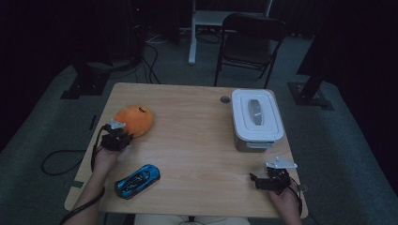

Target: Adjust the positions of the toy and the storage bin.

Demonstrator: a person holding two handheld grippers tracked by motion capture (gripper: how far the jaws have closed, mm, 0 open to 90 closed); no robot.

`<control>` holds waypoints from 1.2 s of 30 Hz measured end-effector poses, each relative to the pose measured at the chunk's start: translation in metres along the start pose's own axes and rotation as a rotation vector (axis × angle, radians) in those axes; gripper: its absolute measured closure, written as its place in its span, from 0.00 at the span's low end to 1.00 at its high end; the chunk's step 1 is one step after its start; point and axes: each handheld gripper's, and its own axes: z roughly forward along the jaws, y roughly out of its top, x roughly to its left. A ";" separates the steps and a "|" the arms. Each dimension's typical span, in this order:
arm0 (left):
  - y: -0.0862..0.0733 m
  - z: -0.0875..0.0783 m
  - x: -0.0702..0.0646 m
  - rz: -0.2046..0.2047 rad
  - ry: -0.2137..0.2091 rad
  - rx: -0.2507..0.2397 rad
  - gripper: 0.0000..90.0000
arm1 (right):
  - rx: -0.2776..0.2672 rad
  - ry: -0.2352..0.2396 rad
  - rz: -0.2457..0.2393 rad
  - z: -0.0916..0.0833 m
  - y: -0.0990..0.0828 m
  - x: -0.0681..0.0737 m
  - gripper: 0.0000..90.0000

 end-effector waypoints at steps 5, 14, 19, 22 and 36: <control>-0.008 -0.009 -0.021 0.061 -0.062 0.008 0.86 | 0.000 0.000 0.000 0.000 0.000 0.000 0.16; -0.001 -0.046 -0.032 0.075 -0.173 -0.036 0.55 | 0.000 0.000 0.000 0.000 0.000 0.000 0.16; 0.018 -0.053 -0.020 0.009 -0.092 -0.067 0.28 | 0.000 0.000 0.000 0.000 0.000 0.000 0.16; 0.033 -0.049 -0.014 -0.010 -0.077 -0.053 0.17 | 0.000 0.000 0.000 0.000 0.000 0.000 0.16; 0.072 -0.007 -0.017 0.127 -0.023 -0.035 0.42 | 0.000 0.000 0.000 0.000 0.000 0.000 0.16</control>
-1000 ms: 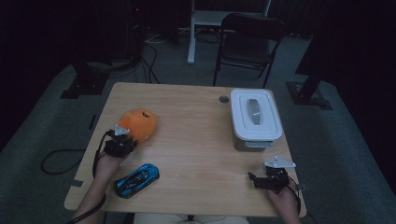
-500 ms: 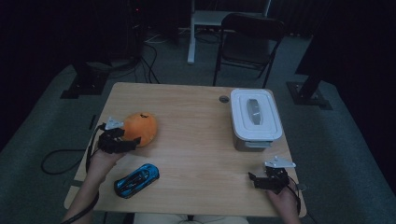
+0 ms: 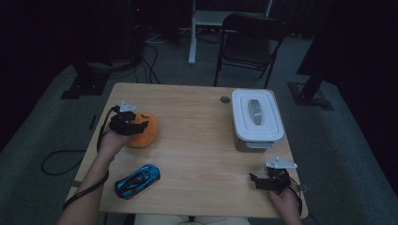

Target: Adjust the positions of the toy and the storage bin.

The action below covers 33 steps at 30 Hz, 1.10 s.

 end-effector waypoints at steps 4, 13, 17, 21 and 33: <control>-0.016 0.018 0.005 0.002 0.050 0.070 0.35 | 0.000 0.000 0.000 0.000 0.000 0.000 0.16; -0.053 0.029 0.023 -0.092 -0.032 -0.001 0.60 | 0.000 0.000 0.000 0.000 0.000 0.000 0.16; -0.058 0.023 0.026 -0.074 -0.043 -0.031 0.72 | 0.000 0.000 0.000 0.000 0.000 0.000 0.16; -0.053 0.002 0.028 -0.072 -0.061 -0.037 0.82 | 0.000 0.000 0.001 0.000 0.000 0.000 0.16; -0.071 -0.073 0.035 0.081 -0.091 0.040 0.82 | 0.000 0.000 0.001 0.000 0.000 0.000 0.16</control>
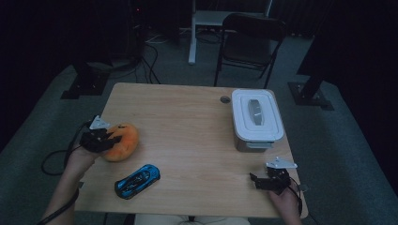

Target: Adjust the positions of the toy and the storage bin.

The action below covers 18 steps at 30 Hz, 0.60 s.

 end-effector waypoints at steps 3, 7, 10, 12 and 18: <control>-0.009 -0.004 -0.008 0.014 -0.064 -0.009 0.81 | 0.000 0.000 0.000 0.000 0.000 0.000 0.16; -0.027 0.015 -0.014 0.042 -0.163 0.066 0.76 | 0.000 0.000 0.000 0.000 0.000 0.000 0.16; -0.026 0.011 -0.017 0.022 -0.155 0.040 0.69 | 0.000 0.000 0.000 0.000 0.000 0.000 0.16; -0.023 0.009 -0.018 0.005 -0.152 0.037 0.62 | 0.000 -0.001 0.001 0.000 0.000 0.000 0.16; -0.014 0.000 -0.017 -0.063 -0.164 -0.001 0.31 | 0.002 0.006 0.000 0.000 0.000 0.000 0.14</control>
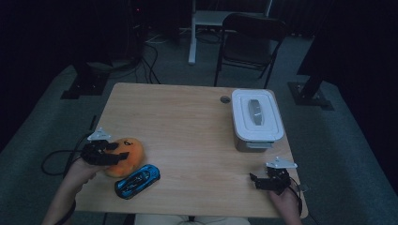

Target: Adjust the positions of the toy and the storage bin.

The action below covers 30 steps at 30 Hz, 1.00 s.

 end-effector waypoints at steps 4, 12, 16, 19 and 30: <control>0.007 -0.005 -0.003 -0.016 0.015 -0.039 0.19 | 0.001 -0.002 -0.001 0.000 0.000 0.000 0.14; 0.030 -0.001 -0.013 -0.019 0.015 -0.093 0.11 | 0.000 -0.029 0.024 -0.002 -0.002 -0.003 0.14; 0.040 0.013 -0.019 0.001 0.010 -0.077 0.07 | 0.002 -0.036 0.030 -0.003 -0.003 -0.004 0.13; 0.045 0.024 -0.025 0.006 0.011 -0.057 0.02 | 0.003 -0.035 0.040 -0.005 -0.004 -0.005 0.13; 0.069 0.062 -0.058 0.084 -0.078 -0.066 0.02 | -0.019 -0.039 0.084 -0.017 -0.006 -0.014 0.13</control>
